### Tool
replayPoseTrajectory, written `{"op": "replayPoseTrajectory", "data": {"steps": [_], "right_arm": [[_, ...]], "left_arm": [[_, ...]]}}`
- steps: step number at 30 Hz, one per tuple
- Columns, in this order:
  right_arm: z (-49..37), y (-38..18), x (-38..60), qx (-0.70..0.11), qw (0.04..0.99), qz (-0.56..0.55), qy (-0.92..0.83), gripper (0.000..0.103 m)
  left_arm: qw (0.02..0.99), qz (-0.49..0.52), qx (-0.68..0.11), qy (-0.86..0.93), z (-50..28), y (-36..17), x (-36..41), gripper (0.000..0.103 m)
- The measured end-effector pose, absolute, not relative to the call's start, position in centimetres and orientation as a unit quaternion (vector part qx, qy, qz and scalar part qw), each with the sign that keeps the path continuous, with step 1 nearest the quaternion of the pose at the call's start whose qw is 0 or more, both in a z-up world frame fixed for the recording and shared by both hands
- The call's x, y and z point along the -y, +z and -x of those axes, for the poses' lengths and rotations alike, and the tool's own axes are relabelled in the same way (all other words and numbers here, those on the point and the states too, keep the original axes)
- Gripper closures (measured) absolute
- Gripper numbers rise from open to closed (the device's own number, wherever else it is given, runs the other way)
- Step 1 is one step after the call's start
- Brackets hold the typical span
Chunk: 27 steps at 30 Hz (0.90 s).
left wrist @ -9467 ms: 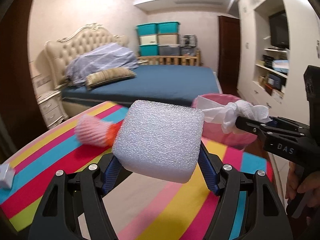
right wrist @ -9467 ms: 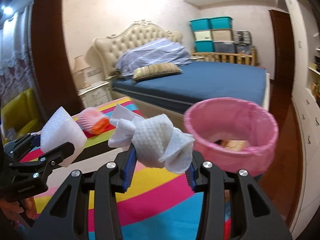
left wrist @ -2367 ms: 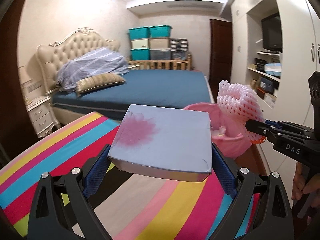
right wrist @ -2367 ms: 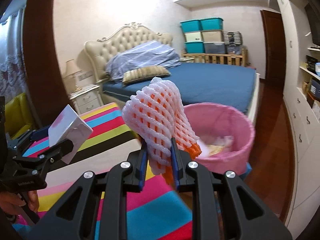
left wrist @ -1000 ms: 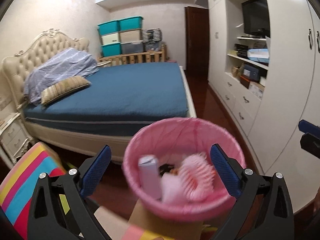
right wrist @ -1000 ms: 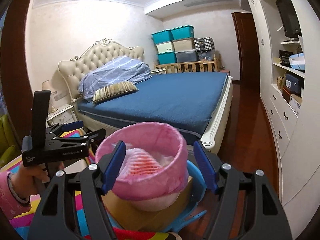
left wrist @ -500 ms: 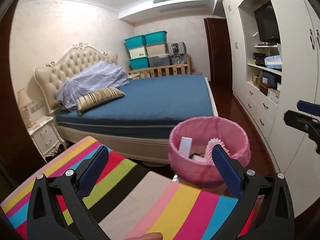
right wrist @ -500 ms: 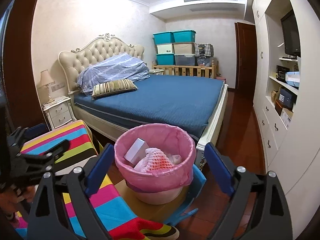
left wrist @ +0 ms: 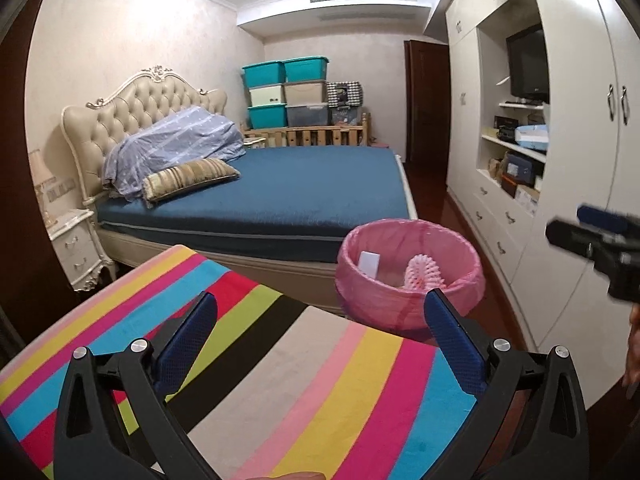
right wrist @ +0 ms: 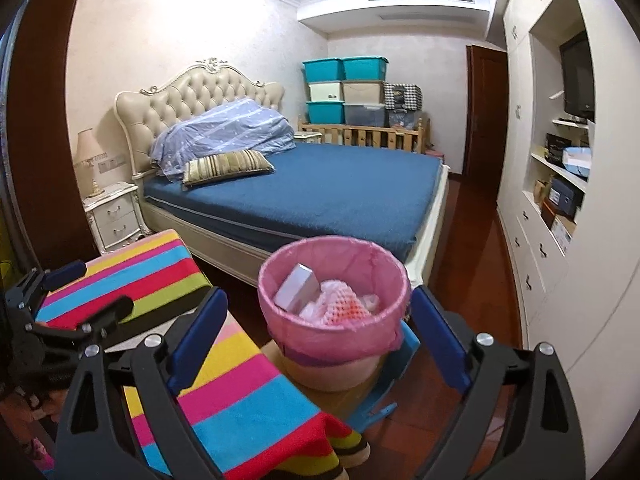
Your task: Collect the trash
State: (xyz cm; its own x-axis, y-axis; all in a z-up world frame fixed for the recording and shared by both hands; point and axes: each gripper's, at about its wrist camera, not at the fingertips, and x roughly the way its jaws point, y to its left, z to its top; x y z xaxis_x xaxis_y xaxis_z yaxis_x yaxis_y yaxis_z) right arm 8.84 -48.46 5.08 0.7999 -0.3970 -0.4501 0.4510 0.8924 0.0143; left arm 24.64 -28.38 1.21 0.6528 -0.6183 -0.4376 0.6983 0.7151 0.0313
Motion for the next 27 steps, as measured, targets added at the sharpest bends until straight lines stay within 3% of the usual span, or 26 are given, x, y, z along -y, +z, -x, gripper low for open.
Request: {"op": "replayPoseTrajectory", "data": {"steps": [27], "right_arm": [[-5.1,3.6,46.7,-0.228,0.944,-0.048,-0.232,0.013]], "left_arm": [[0.885,-0.077,-0.199,-0.415,-23.0,0.6,28.4,0.006]]}}
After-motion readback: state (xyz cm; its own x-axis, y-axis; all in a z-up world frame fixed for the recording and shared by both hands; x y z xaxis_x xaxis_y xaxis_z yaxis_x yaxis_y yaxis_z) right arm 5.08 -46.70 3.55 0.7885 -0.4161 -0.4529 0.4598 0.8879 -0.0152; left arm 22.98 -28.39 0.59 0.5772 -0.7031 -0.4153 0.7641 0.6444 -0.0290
